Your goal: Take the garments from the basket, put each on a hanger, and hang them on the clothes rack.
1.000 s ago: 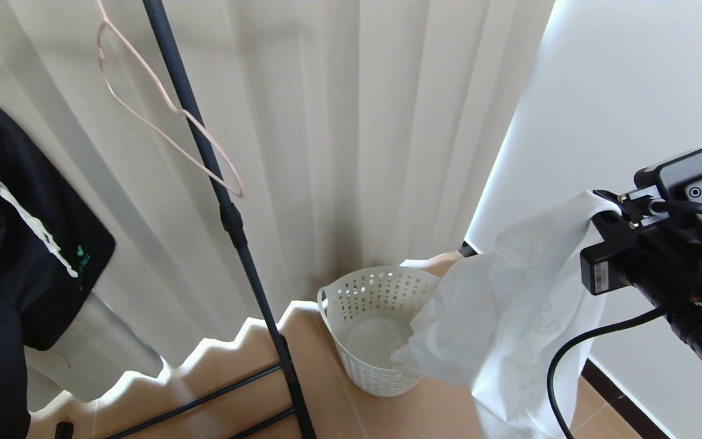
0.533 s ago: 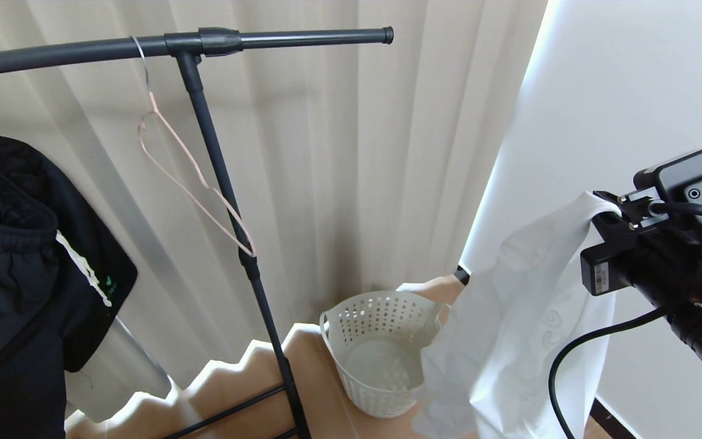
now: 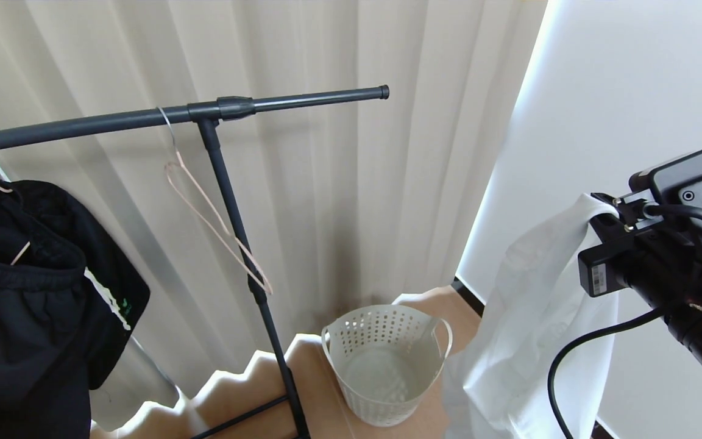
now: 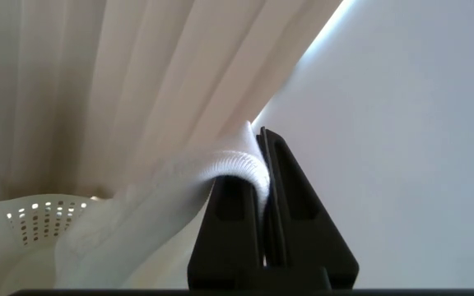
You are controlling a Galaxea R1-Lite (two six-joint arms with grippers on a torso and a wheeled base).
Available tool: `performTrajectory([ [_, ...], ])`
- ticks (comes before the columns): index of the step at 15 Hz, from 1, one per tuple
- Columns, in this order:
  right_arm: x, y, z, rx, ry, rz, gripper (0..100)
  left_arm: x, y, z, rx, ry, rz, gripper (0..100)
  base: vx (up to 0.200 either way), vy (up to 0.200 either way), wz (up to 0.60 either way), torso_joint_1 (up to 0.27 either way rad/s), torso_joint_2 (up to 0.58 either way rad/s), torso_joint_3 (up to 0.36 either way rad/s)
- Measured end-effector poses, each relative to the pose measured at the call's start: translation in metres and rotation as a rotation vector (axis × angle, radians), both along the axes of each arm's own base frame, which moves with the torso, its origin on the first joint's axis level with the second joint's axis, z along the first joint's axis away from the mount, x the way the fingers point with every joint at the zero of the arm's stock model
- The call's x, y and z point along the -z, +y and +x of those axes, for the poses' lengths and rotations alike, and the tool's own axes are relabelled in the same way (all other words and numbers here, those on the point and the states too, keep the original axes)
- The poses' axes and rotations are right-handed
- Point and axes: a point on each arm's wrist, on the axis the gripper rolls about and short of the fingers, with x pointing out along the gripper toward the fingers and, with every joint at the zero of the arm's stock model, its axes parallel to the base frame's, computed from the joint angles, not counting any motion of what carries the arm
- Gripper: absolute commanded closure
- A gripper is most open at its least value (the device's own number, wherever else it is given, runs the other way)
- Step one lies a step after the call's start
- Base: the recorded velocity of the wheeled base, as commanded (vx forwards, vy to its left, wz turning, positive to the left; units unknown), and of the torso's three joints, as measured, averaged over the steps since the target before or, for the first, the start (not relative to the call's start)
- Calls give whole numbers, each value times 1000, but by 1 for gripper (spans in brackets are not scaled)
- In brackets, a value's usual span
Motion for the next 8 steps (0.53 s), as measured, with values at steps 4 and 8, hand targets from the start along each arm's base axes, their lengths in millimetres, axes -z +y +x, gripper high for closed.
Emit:
performTrajectory([
  [4,1,0,0,0,2,-2,100,0,0,0,0,0,1,0,0,0,0,195,-428,-245],
  [8,3,0,0,0,8,-7,100,0,0,0,0,0,0,0,0,0,0,179,-375,-206],
])
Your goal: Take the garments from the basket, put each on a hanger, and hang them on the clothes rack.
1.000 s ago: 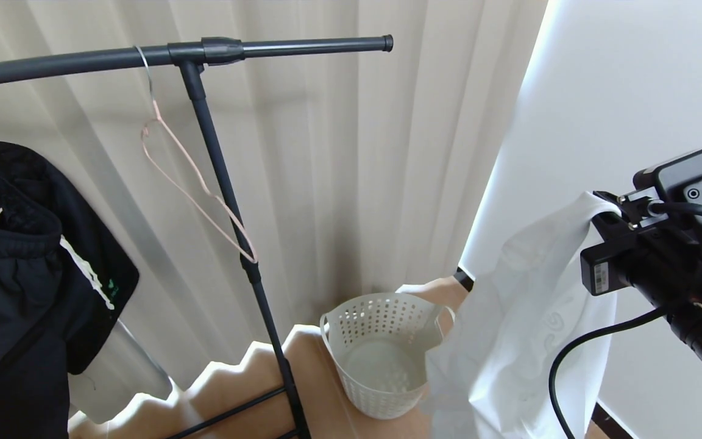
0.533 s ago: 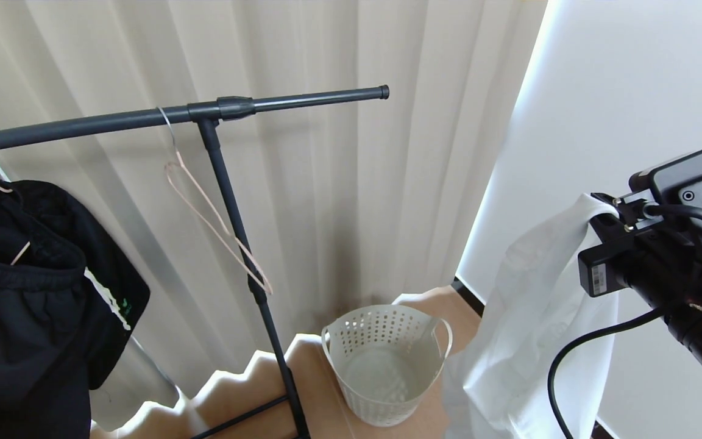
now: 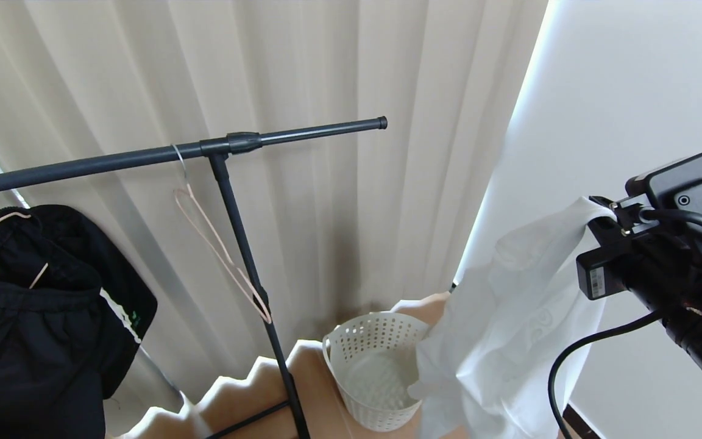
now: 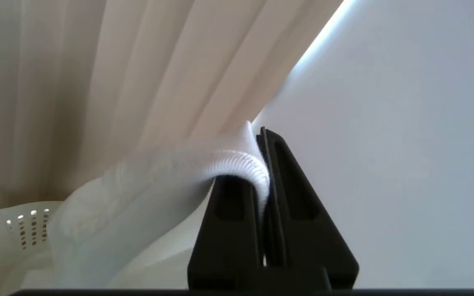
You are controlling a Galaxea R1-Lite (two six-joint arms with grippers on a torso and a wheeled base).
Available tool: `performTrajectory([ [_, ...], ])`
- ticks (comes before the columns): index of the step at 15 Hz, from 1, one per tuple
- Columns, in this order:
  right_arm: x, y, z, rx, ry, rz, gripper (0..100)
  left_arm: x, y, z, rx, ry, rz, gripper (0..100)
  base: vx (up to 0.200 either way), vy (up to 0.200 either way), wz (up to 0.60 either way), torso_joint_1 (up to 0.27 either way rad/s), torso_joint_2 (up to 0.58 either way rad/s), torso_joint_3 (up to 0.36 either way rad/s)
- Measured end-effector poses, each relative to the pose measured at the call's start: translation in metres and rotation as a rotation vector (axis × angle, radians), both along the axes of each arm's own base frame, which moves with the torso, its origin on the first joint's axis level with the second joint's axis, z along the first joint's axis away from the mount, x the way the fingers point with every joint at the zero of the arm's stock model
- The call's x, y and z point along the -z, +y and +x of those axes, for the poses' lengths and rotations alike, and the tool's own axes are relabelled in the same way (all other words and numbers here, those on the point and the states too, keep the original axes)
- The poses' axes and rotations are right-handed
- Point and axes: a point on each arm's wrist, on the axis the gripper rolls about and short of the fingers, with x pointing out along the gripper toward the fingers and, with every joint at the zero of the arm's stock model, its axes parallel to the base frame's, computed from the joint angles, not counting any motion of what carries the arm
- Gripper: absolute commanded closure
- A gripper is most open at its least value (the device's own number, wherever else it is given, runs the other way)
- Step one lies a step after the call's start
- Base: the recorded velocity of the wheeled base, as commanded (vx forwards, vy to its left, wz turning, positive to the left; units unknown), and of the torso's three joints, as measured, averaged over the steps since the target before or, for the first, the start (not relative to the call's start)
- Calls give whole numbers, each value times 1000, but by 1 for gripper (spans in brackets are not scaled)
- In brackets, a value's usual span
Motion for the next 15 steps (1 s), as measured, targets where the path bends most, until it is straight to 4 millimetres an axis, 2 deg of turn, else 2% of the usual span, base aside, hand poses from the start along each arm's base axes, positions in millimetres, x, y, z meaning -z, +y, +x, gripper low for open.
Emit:
performTrajectory([
  [4,1,0,0,1,2,-2,100,0,0,0,0,0,0,0,0,0,0,144,-312,-154],
  [12,2,-1,-1,-17,4,-6,100,0,0,0,0,0,0,0,0,0,0,8,-13,51],
  [15,3,0,-2,-47,2,-10,100,0,0,0,0,0,-1,0,0,0,600,4,1,9],
])
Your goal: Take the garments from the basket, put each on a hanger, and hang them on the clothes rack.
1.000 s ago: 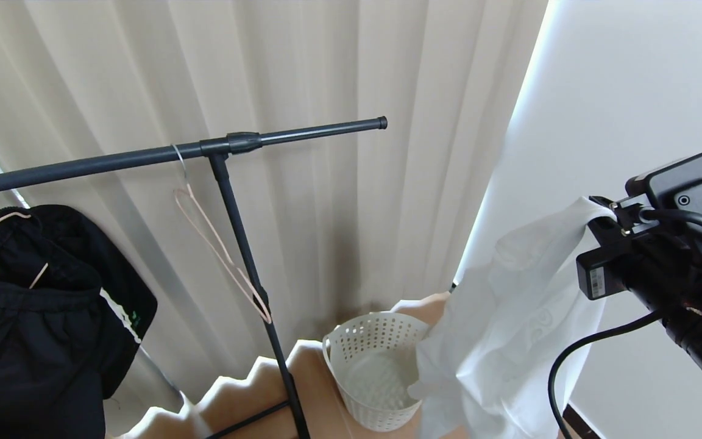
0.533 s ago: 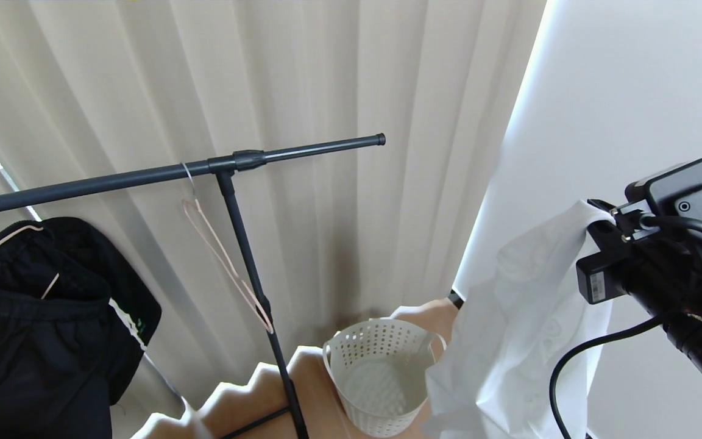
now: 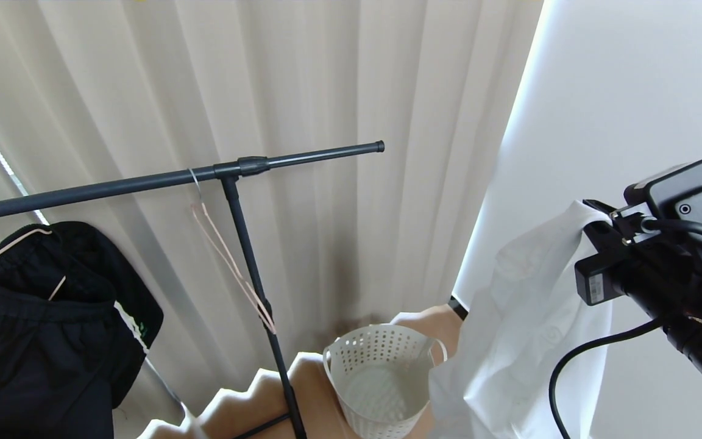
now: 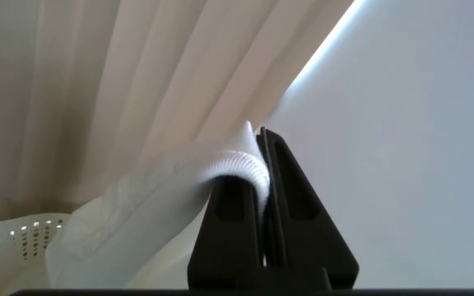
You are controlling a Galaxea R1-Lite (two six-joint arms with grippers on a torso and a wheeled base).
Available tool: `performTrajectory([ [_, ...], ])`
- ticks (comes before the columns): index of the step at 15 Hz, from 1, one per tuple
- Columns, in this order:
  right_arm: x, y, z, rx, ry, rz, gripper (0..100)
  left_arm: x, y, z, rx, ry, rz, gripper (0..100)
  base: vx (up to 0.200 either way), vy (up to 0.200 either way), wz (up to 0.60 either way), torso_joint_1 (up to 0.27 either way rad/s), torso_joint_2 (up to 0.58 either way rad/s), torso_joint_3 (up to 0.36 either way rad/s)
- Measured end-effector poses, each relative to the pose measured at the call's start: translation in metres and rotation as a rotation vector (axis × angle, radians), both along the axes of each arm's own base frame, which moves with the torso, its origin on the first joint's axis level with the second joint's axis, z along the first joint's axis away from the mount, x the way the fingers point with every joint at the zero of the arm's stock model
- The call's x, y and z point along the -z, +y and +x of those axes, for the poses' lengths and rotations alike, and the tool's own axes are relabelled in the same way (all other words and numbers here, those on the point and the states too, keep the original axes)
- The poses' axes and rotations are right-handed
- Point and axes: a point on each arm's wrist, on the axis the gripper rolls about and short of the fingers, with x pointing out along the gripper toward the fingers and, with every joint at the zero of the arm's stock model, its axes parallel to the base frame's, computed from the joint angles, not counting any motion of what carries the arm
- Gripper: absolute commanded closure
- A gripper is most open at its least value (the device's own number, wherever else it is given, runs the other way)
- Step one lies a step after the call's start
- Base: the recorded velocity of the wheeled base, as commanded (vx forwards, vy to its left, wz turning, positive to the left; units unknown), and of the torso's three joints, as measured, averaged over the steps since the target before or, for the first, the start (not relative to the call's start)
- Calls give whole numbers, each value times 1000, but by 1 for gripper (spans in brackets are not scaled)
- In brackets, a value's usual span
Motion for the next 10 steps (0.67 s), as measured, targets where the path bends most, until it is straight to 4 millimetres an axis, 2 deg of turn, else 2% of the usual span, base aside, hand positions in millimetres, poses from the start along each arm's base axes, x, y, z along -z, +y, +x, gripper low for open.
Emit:
performTrajectory([
  [5,0,0,0,-3,1,-1,100,0,0,0,0,-1,1,0,0,0,600,6,0,0],
  [8,2,0,0,-2,5,-4,100,0,0,0,-1,-1,0,0,0,0,0,0,0,0],
  [10,2,0,0,-3,6,-5,100,0,0,0,0,-1,0,0,-200,0,0,2,0,2],
])
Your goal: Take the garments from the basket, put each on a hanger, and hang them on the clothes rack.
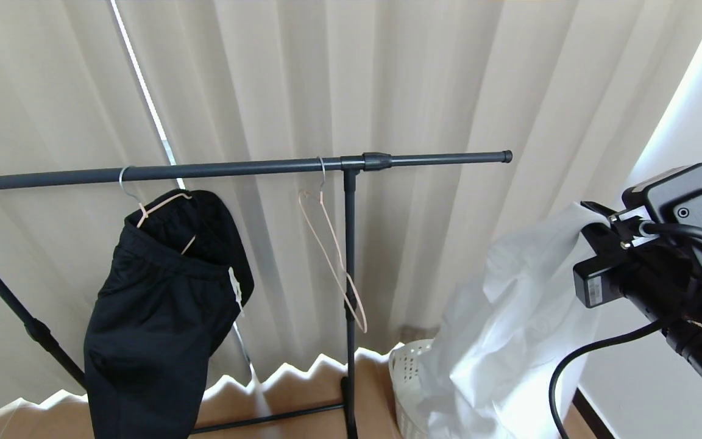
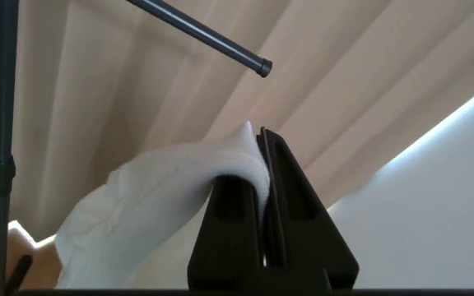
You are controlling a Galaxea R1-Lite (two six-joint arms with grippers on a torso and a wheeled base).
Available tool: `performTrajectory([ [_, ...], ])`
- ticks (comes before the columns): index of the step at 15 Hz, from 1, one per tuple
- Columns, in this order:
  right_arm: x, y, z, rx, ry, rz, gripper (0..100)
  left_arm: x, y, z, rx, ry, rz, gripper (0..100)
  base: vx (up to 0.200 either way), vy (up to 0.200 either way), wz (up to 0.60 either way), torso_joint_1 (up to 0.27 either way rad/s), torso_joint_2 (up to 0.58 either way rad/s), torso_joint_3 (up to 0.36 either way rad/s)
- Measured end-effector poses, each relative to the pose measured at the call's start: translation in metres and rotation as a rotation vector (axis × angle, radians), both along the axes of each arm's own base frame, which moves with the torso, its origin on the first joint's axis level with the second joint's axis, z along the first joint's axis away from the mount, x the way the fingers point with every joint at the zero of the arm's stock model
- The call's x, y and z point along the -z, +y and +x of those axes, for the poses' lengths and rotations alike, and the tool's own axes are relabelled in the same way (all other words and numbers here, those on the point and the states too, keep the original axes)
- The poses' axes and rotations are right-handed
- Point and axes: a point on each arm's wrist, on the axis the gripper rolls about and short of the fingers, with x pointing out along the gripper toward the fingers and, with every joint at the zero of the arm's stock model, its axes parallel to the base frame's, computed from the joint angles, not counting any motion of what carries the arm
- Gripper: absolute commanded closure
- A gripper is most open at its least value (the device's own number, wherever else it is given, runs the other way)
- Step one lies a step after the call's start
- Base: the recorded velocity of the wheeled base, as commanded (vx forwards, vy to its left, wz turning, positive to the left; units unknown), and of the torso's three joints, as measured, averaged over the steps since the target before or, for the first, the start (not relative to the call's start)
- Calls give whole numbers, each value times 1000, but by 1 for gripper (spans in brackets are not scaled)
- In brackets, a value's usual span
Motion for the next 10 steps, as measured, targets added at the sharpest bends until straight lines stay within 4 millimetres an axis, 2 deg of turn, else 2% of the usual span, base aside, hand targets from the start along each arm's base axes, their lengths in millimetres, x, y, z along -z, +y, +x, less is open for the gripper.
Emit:
performTrajectory([
  [1,1,0,0,2,3,-2,100,0,0,0,0,0,0,0,-200,0,0,12,2,7],
  [10,5,-1,-1,3,13,-14,100,0,0,0,0,0,-1,0,0,0,0,0,0,0],
])
